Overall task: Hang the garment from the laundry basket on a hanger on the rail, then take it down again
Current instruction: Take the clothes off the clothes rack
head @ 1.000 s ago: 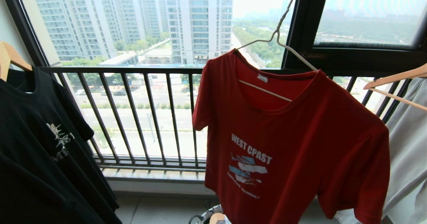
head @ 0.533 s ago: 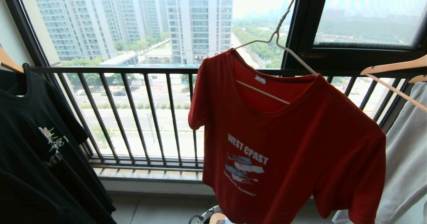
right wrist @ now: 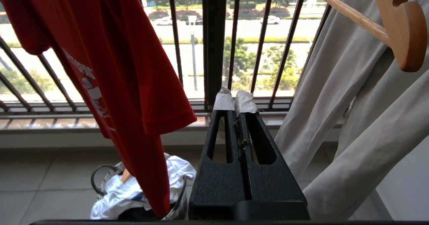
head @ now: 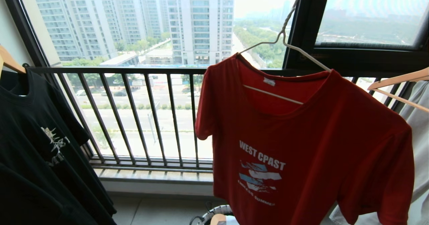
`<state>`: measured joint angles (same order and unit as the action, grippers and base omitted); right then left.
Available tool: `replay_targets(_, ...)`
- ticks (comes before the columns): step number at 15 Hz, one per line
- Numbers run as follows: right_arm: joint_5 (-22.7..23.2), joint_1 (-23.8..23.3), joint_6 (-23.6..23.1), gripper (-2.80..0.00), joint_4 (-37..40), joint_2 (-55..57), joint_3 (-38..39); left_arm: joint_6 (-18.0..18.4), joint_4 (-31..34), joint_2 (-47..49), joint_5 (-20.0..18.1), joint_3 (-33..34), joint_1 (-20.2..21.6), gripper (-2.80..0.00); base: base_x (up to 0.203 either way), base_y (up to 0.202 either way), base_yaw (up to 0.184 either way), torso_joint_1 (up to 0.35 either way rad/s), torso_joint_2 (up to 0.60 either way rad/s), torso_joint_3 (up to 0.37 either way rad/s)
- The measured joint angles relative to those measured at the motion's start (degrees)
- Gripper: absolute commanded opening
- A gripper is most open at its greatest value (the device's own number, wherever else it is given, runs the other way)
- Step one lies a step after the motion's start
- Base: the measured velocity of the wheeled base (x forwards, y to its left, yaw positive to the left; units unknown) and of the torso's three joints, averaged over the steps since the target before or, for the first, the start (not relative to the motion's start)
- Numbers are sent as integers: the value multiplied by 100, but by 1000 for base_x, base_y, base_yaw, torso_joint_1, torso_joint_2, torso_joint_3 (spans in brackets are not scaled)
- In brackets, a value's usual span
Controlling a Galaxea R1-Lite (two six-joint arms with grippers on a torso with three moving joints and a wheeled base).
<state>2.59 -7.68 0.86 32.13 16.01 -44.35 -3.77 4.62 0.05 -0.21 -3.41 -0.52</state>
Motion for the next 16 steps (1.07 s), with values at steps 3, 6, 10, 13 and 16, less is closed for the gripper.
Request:
replay_targets(3, 122, 106, -46, -280, -17, 0, 100, -162, 0, -2, 21, 2, 0, -280, 0, 0, 0, 0, 0, 0)
replay_targets(6, 135, 370, -126, -280, -27, -55, 260, -418, -2, -3, 41, 13, 0, -280, 0, 0, 0, 0, 0, 0)
replay_targets(10, 74, 427, -140, -280, -50, -123, 362, -890, 6, -5, 39, 24, 0, -280, 0, 0, 0, 0, 0, 0)
replay_targets(13, 30, 433, -151, -280, -88, -132, 364, -1481, 6, -5, 39, 55, 0, -280, 0, 0, 0, 0, 0, 0)
replay_targets(16, 144, 435, -289, -280, -100, -138, 328, -853, 1, -5, 69, 55, 0, -280, 0, 0, 0, 0, 0, 0)
